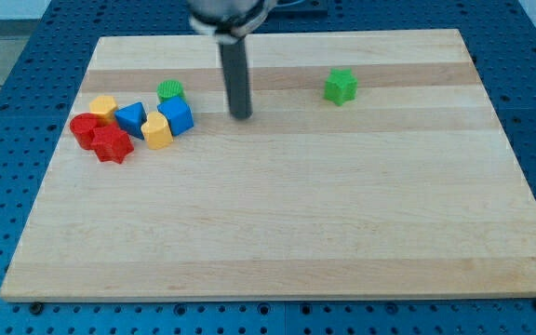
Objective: Separate green circle from the blue cube
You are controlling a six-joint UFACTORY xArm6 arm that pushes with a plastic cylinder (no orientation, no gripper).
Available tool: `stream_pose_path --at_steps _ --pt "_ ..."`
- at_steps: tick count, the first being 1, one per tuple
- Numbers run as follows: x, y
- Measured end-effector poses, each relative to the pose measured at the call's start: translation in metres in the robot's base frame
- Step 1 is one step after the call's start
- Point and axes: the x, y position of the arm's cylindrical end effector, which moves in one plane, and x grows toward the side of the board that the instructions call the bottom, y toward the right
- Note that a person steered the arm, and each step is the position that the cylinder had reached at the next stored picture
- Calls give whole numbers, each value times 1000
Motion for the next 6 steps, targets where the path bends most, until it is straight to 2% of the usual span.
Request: stream_pose_path --at_steps 1,2,3,4,5,6 --pt "-65 -62" --pt "-72 -122" --pt "-22 -132" --pt "-11 -161" --pt "14 -160" --pt "23 -114"
